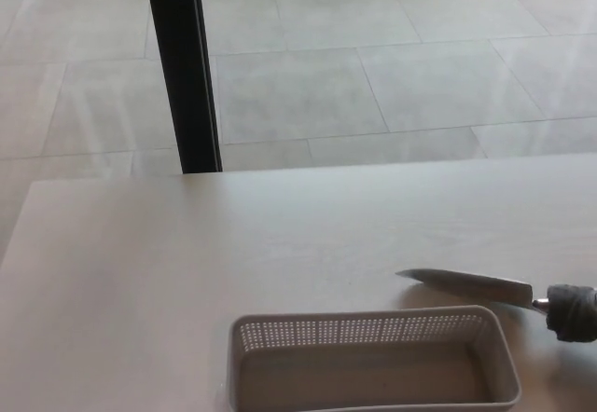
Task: A garden tool is kept on the righthand side and a container is kept on the lefthand side on a desk infront of the robot. the robot uses its right hand to pick up the garden tool and makes a scooping motion inside the container
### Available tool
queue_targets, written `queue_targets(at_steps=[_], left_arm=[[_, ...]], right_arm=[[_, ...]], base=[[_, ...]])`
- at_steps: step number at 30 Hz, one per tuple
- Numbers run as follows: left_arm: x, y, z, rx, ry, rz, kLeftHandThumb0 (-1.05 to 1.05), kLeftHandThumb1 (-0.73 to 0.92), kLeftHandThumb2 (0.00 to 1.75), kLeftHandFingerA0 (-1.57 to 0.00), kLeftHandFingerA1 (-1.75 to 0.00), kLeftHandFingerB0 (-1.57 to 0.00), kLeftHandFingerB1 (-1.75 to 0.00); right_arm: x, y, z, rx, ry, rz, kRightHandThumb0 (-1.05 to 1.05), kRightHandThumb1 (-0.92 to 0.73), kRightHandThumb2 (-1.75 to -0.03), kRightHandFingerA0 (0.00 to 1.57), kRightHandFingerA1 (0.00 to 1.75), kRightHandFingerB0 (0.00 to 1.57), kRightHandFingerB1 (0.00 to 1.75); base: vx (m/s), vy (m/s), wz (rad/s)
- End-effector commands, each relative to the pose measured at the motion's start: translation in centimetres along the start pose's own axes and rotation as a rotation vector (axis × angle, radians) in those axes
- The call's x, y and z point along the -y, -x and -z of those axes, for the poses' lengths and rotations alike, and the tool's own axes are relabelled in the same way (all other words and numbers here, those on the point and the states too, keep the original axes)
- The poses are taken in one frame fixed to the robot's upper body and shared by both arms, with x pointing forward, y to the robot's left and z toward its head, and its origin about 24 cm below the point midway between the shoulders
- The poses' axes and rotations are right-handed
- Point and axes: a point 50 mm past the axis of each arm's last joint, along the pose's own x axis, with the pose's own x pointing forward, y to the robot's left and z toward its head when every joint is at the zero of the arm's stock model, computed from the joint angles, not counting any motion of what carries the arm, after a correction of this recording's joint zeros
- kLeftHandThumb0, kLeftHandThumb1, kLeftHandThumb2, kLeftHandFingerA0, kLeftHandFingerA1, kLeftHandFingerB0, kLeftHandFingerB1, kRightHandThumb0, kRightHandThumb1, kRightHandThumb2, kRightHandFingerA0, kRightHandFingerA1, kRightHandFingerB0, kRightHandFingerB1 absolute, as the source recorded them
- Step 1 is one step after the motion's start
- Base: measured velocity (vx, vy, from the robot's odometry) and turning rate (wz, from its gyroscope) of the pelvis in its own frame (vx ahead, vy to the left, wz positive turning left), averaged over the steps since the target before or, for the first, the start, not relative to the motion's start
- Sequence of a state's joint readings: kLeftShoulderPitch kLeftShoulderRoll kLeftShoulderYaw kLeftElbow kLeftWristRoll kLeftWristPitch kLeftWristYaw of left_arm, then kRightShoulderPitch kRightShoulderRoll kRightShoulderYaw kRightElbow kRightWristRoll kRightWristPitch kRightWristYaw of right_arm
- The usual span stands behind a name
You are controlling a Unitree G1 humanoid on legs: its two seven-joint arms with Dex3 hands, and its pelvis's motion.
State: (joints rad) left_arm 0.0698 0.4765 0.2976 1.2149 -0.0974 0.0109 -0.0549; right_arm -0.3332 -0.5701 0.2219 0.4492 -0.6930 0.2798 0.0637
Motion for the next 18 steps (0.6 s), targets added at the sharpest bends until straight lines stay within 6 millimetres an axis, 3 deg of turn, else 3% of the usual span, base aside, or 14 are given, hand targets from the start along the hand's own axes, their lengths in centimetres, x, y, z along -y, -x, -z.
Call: queue_targets(at_steps=[1,3,4,5,10,11,12,14,15,16,17,18], left_arm=[[-0.7,0.1,-0.2,0.005,-0.003,-0.02,-0.38,0.49,0.86,-0.5,-0.64,-0.3,-0.52],[-0.7,0.1,0.0,0.009,-0.001,-0.014,-0.37,0.49,0.87,-0.48,-0.63,-0.29,-0.51],[-0.7,0.1,0.1,-0.002,-0.001,-0.023,-0.37,0.48,0.86,-0.5,-0.64,-0.31,-0.52],[-0.7,0.1,0.2,-0.005,0.014,-0.022,-0.36,0.49,0.87,-0.52,-0.65,-0.31,-0.52],[-0.6,0.1,0.2,-0.001,-0.004,-0.015,-0.38,0.51,0.87,-0.51,-0.64,-0.34,-0.53],[-0.6,0.1,0.3,0.0,0.024,-0.02,-0.37,0.5,0.86,-0.49,-0.64,-0.33,-0.53],[-0.5,0.1,0.3,0.0,0.035,-0.021,-0.36,0.5,0.86,-0.48,-0.63,-0.32,-0.52],[-0.5,0.1,0.3,-0.001,0.02,-0.024,-0.36,0.5,0.86,-0.5,-0.63,-0.31,-0.52],[-0.5,0.1,0.3,-0.002,0.019,-0.025,-0.37,0.51,0.86,-0.51,-0.64,-0.34,-0.53],[-0.5,0.1,0.2,-0.003,0.02,-0.027,-0.37,0.5,0.86,-0.51,-0.64,-0.34,-0.53],[-0.5,0.1,0.2,0.001,0.008,-0.022,-0.37,0.5,0.87,-0.5,-0.64,-0.33,-0.53],[-0.6,0.1,0.3,0.003,-0.003,-0.011,-0.37,0.51,0.87,-0.49,-0.63,-0.3,-0.52]], right_arm=[[0.8,0.0,0.4,-0.081,-0.116,-0.146,-0.66,-0.58,-0.95,0.0,0.44,0.02,0.28],[0.8,0.1,0.3,-0.085,-0.123,-0.159,-0.71,-0.59,-0.94,0.0,0.34,0.05,0.24],[0.9,0.2,0.3,-0.078,-0.133,-0.173,-0.67,-0.66,-0.77,0.0,0.06,0.05,0.15],[0.9,0.4,0.2,-0.072,-0.133,-0.179,-0.82,-0.66,-0.96,0.0,0.26,0.02,0.09],[1.0,1.1,0.3,-0.05,-0.079,-0.234,-1.05,-0.74,-1.08,0.0,0.3,0.0,0.0],[1.1,1.3,0.4,-0.046,-0.081,-0.241,-1.05,-0.73,-1.1,0.0,0.28,0.0,0.0],[1.1,1.4,0.5,-0.045,-0.077,-0.244,-0.94,-0.84,-0.77,0.0,0.0,0.0,0.0],[1.2,1.5,0.6,-0.039,-0.081,-0.249,-0.96,-0.86,-0.76,0.0,0.0,0.0,0.0],[1.3,1.6,0.7,-0.038,-0.083,-0.253,-1.01,-0.74,-0.9,0.0,0.0,0.0,0.0],[1.3,1.7,0.9,-0.029,-0.092,-0.253,-0.99,-0.85,-0.76,0.0,0.0,0.0,0.0],[1.5,2.0,1.1,-0.012,-0.109,-0.247,-1.0,-0.85,-0.75,0.0,0.0,0.0,0.0],[1.7,2.4,1.4,-0.004,-0.119,-0.246,-1.04,-0.73,-0.9,0.0,0.0,0.0,0.0]], base=[[0.0,0.0,0.0],[0.0,0.0,0.0],[0.0,0.0,0.0],[0.0,0.0,0.0],[0.0,0.0,0.0],[0.0,0.0,0.0],[0.0,0.0,0.0],[0.0,0.0,0.0],[0.0,0.0,0.0],[0.0,0.0,0.0],[0.0,0.0,0.0],[0.0,0.0,0.0]])
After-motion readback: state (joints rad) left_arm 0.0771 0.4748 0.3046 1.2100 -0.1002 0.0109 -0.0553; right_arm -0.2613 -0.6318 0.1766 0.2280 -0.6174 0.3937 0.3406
